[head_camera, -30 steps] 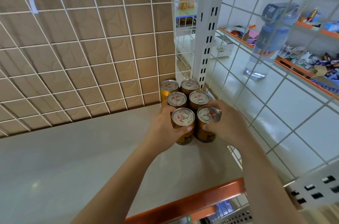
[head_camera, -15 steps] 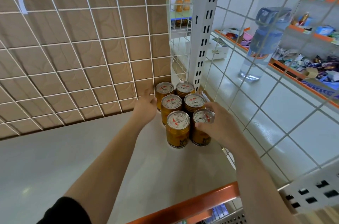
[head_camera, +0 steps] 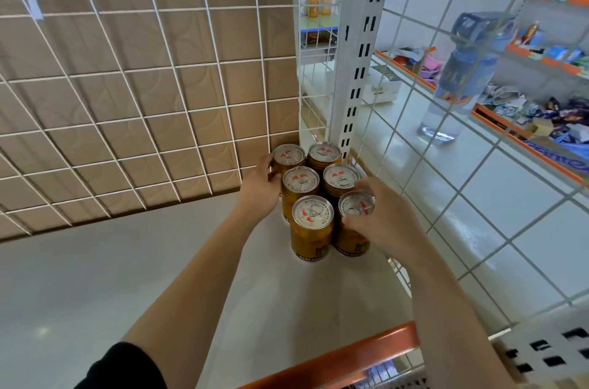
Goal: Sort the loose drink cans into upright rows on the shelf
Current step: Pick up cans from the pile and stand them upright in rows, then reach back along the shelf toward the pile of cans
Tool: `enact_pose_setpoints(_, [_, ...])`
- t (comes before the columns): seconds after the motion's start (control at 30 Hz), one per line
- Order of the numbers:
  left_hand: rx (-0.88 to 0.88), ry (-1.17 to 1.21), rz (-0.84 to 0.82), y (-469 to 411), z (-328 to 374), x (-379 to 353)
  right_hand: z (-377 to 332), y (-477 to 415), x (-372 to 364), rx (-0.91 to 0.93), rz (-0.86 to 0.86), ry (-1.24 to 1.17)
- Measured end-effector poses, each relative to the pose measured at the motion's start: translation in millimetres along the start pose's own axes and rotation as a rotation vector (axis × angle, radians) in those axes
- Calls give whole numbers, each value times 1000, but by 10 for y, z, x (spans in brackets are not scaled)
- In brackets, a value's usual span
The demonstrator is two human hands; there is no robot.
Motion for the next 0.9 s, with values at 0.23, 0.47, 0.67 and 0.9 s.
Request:
enact_pose_setpoints(0.23, [-54, -148, -84, 224, 21, 11, -213, 42, -10, 36, 98, 36])
enact_pose_setpoints(0.47, [-9, -486, 22, 716, -214, 531, -944, 163, -381, 289, 78, 289])
enact_pose_setpoints(0.67, [84, -605, 185, 1439, -815, 1427, -1806, 573, -1269, 489, -81, 372])
enact_pose_setpoints(0.9, [215, -638, 408, 2565, -1796, 2855, -3241, 1498, -2450, 777, -240, 321])
Point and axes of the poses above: each hand's wrist, its own y-axis away from the middle knuckle, its own x-axis out of the back of the hand, z = x × y, the point moved 8 cm from there along -y, towards the middle knuckle, and after that the axes turned 4 degrees about x, right-handed, at the moved point
